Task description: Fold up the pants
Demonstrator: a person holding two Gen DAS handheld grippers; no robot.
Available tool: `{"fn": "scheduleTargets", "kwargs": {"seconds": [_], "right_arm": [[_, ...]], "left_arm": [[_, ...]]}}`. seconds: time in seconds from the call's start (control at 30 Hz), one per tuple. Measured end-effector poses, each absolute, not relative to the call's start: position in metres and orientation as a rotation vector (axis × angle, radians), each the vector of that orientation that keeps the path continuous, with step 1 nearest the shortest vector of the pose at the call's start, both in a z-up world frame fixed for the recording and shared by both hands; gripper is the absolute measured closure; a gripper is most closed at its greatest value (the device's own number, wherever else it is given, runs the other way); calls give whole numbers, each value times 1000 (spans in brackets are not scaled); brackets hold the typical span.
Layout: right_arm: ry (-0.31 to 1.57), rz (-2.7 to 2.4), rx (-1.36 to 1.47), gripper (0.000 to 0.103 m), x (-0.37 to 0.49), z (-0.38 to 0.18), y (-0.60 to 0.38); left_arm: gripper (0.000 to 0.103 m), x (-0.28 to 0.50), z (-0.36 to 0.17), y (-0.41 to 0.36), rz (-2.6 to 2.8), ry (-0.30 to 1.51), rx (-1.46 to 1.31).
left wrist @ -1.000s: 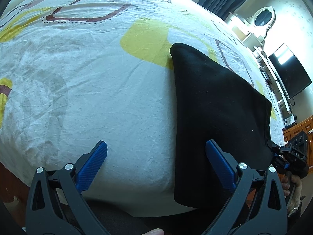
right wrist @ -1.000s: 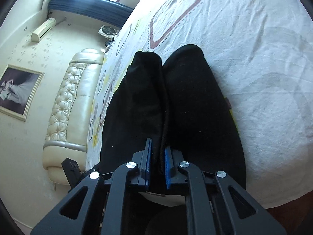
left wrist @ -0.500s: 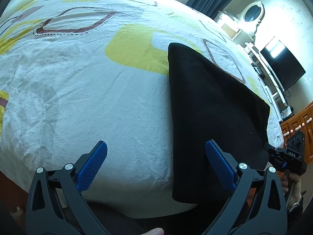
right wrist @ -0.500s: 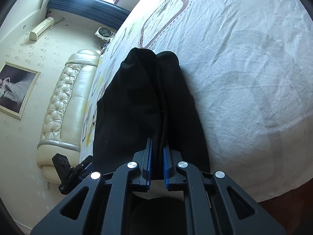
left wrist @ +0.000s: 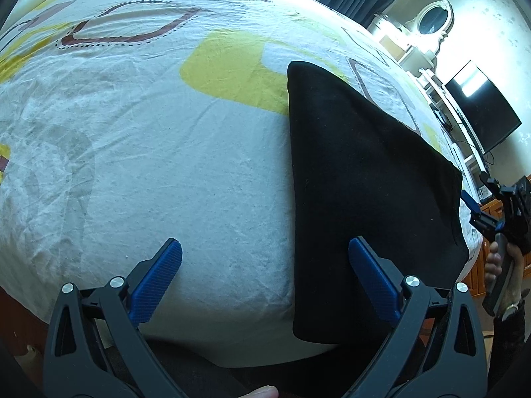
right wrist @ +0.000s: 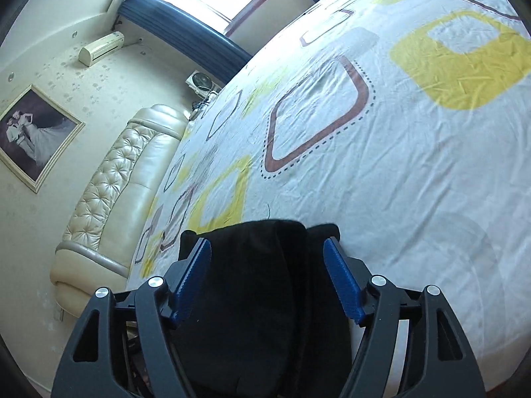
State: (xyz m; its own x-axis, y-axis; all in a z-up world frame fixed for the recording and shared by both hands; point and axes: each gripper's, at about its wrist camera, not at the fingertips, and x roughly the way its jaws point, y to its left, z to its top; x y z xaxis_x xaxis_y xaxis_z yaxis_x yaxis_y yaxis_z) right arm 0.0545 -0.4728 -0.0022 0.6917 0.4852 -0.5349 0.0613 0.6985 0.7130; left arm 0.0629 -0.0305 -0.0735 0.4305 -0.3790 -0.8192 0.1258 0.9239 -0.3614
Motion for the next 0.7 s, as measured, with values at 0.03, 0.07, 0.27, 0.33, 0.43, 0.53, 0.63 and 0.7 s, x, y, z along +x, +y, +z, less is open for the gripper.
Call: {"fn": "scheduleTargets", "kwargs": {"seconds": [0.03, 0.07, 0.27, 0.33, 0.43, 0.53, 0.63, 0.7], "right_arm": [[799, 275, 778, 32, 64, -7, -470], [812, 288, 786, 32, 72, -11, -465], [885, 222, 759, 92, 87, -33, -464], [887, 215, 814, 94, 84, -48, -473], [855, 234, 971, 96, 78, -71, -485], [811, 281, 1110, 90, 67, -78, -494], [782, 274, 1119, 49, 50, -68, -500], [764, 183, 1074, 19, 31, -56, -503]], "left_arm": [[3, 63, -74, -30, -321, 1084, -261], [3, 63, -74, -30, -323, 1085, -262], [3, 64, -76, -29, -328, 1095, -272], [3, 63, -75, -32, -337, 1092, -269], [3, 62, -75, -33, -340, 1086, -265], [3, 62, -75, -32, -340, 1090, -270], [3, 62, -75, -31, -339, 1093, -275], [3, 63, -76, -31, -339, 1095, -282]]}}
